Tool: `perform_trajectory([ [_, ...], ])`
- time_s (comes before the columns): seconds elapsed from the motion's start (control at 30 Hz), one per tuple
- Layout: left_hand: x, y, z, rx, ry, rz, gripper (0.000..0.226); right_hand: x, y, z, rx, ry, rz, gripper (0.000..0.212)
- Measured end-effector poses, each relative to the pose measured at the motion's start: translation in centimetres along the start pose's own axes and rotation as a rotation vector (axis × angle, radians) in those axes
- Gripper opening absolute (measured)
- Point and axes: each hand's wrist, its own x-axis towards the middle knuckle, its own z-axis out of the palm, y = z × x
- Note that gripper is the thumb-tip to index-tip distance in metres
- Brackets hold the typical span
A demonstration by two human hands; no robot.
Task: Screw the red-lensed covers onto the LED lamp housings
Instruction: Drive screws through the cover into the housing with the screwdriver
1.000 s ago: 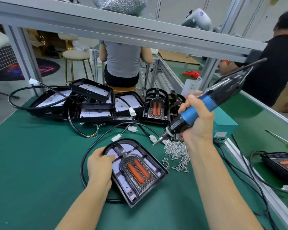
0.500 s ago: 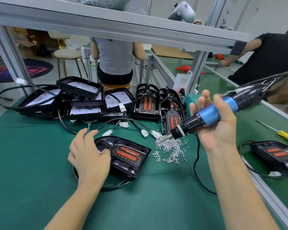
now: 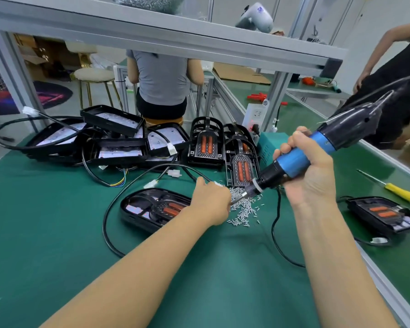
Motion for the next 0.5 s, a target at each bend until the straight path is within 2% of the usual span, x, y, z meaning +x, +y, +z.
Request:
perform_trajectory([
  [0.1, 0.7, 0.8, 1.0, 0.010, -0.071, -0.010, 0.016, 0.1, -0.2, -0.4, -0.045, 0.033, -0.003, 0.019],
  [0.2, 1.1, 1.5, 1.4, 0.042, -0.075, -0.033, 0.014, 0.1, -0.3, -0.7, -0.082, 0.057, -0.027, 0.021],
  [0.5, 1.0, 1.7, 2.4, 0.098, -0.041, 0.007, 0.035, -0.1, -0.6, -0.6, -0.093, 0.070, -0.111, 0.022],
])
